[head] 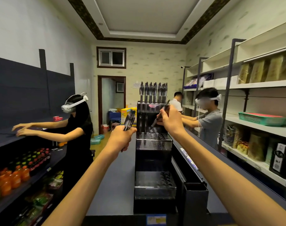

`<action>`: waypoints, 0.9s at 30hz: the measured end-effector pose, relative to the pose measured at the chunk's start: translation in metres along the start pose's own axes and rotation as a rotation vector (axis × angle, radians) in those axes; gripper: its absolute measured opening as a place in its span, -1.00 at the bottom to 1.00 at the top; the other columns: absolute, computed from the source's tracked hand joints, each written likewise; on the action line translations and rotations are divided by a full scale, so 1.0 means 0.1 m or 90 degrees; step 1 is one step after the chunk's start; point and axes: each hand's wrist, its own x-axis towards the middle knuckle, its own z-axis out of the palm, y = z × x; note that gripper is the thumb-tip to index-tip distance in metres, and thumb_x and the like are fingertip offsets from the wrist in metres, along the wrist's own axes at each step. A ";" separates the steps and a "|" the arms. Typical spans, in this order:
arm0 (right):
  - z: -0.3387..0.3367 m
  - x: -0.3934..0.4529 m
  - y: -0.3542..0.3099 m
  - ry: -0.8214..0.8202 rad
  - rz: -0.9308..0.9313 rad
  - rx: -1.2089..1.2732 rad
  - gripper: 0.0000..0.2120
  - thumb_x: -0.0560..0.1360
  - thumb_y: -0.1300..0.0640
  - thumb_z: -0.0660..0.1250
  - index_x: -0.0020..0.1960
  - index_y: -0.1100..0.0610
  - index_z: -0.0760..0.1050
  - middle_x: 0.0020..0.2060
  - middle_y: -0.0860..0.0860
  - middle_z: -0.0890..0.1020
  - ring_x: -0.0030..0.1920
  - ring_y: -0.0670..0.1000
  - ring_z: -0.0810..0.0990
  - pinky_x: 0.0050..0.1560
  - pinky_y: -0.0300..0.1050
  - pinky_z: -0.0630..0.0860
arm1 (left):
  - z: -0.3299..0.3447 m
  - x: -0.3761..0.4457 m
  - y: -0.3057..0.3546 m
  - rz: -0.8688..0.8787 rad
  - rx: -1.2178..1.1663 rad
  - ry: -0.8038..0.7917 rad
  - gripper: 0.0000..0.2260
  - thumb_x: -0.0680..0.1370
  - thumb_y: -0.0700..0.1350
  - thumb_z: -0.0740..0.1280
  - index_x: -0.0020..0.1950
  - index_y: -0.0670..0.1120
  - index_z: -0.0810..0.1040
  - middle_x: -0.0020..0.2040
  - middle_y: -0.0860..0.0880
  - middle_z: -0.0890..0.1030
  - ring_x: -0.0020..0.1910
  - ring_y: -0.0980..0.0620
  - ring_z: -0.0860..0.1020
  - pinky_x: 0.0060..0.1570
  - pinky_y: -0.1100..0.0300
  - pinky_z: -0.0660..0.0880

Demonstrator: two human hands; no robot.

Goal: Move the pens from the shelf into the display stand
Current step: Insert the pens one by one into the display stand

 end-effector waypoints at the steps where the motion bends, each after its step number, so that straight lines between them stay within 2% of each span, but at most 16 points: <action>1: 0.03 0.01 -0.01 0.002 -0.025 -0.049 -0.84 0.69 0.20 0.21 0.15 0.30 0.40 -0.04 0.25 0.64 -0.02 0.24 0.67 -0.05 0.25 0.65 | -0.01 0.00 0.01 0.002 0.014 0.004 -0.74 0.62 -0.06 0.33 -0.25 -0.05 0.41 -0.58 0.07 0.34 -0.63 0.08 0.26 -0.56 0.21 0.25; 3: 0.10 0.02 -0.02 -0.003 -0.069 -0.109 -0.86 0.68 0.19 0.21 0.14 0.28 0.37 -0.12 0.21 0.63 -0.11 0.24 0.66 -0.10 0.23 0.62 | -0.03 0.01 0.00 0.012 0.048 0.012 -0.74 0.62 -0.05 0.32 -0.25 -0.06 0.42 -0.58 0.08 0.35 -0.63 0.09 0.27 -0.56 0.21 0.26; 5: 0.17 0.03 0.00 -0.007 -0.099 -0.153 -0.90 0.68 0.19 0.23 0.09 0.22 0.34 -0.24 0.09 0.59 -0.22 0.15 0.63 -0.30 -0.01 0.56 | -0.04 0.00 0.00 0.026 0.074 0.013 -0.73 0.62 -0.05 0.32 -0.26 -0.06 0.42 -0.56 0.07 0.36 -0.62 0.08 0.28 -0.56 0.20 0.27; 6: 0.19 0.04 0.02 -0.008 -0.107 -0.170 -0.90 0.67 0.19 0.24 0.08 0.19 0.33 -0.28 0.03 0.55 -0.26 0.11 0.58 -0.37 -0.13 0.47 | -0.05 -0.01 0.00 0.031 0.079 0.011 -0.73 0.62 -0.06 0.32 -0.26 -0.06 0.42 -0.56 0.06 0.36 -0.61 0.07 0.28 -0.55 0.20 0.27; 7: 0.21 0.05 0.03 -0.013 -0.109 -0.185 -0.90 0.67 0.19 0.25 0.09 0.19 0.33 -0.30 0.02 0.53 -0.27 0.09 0.54 -0.39 -0.15 0.39 | -0.06 -0.01 0.00 0.034 0.081 0.007 -0.73 0.62 -0.06 0.32 -0.26 -0.06 0.43 -0.56 0.06 0.36 -0.60 0.06 0.28 -0.55 0.20 0.27; 8: 0.23 0.06 0.06 -0.021 -0.108 -0.198 -0.89 0.67 0.19 0.25 0.11 0.22 0.35 -0.28 0.06 0.55 -0.27 0.11 0.53 -0.37 -0.11 0.37 | -0.07 -0.02 0.00 0.035 0.081 0.002 -0.73 0.62 -0.07 0.32 -0.26 -0.06 0.43 -0.55 0.06 0.37 -0.59 0.06 0.28 -0.54 0.20 0.27; 11: 0.26 0.08 0.11 -0.051 -0.099 -0.231 -0.82 0.67 0.18 0.26 0.15 0.29 0.39 -0.17 0.22 0.63 -0.18 0.23 0.60 -0.23 0.08 0.49 | -0.09 -0.03 0.00 0.037 0.082 -0.015 -0.74 0.63 -0.07 0.32 -0.25 -0.07 0.43 -0.56 0.07 0.37 -0.59 0.06 0.28 -0.55 0.20 0.27; 14: 0.30 0.09 0.14 -0.075 -0.098 -0.262 -0.80 0.66 0.14 0.29 0.08 0.30 0.47 -0.12 0.25 0.66 -0.11 0.25 0.63 -0.08 0.19 0.57 | -0.09 -0.02 0.00 0.039 0.088 -0.020 -0.74 0.63 -0.07 0.33 -0.24 -0.07 0.43 -0.56 0.07 0.38 -0.58 0.06 0.29 -0.55 0.20 0.27; 20: 0.34 0.15 0.12 -0.077 -0.106 -0.345 -0.71 0.65 0.05 0.30 -0.03 0.29 0.57 -0.10 0.27 0.66 -0.04 0.29 0.62 -0.13 0.01 0.47 | -0.04 -0.01 -0.04 0.032 0.091 -0.020 -0.74 0.62 -0.07 0.33 -0.24 -0.08 0.41 -0.53 0.04 0.37 -0.56 0.03 0.29 -0.52 0.18 0.27; 24: 0.32 0.16 0.11 -0.081 -0.103 -0.387 -0.67 0.65 0.01 0.28 -0.05 0.27 0.59 -0.12 0.26 0.66 -0.06 0.30 0.62 -0.11 0.05 0.52 | 0.00 0.02 -0.03 0.021 0.090 -0.024 -0.78 0.62 -0.06 0.33 -0.20 -0.08 0.45 -0.50 0.02 0.38 -0.54 0.04 0.29 -0.53 0.19 0.28; 27: 0.30 0.17 0.13 -0.081 -0.102 -0.400 -0.67 0.66 0.02 0.26 -0.05 0.28 0.57 -0.11 0.27 0.66 -0.04 0.31 0.61 -0.16 0.02 0.43 | 0.02 0.04 -0.04 0.020 0.090 -0.023 -0.79 0.62 -0.05 0.33 -0.19 -0.08 0.46 -0.50 0.02 0.38 -0.54 0.04 0.29 -0.53 0.20 0.28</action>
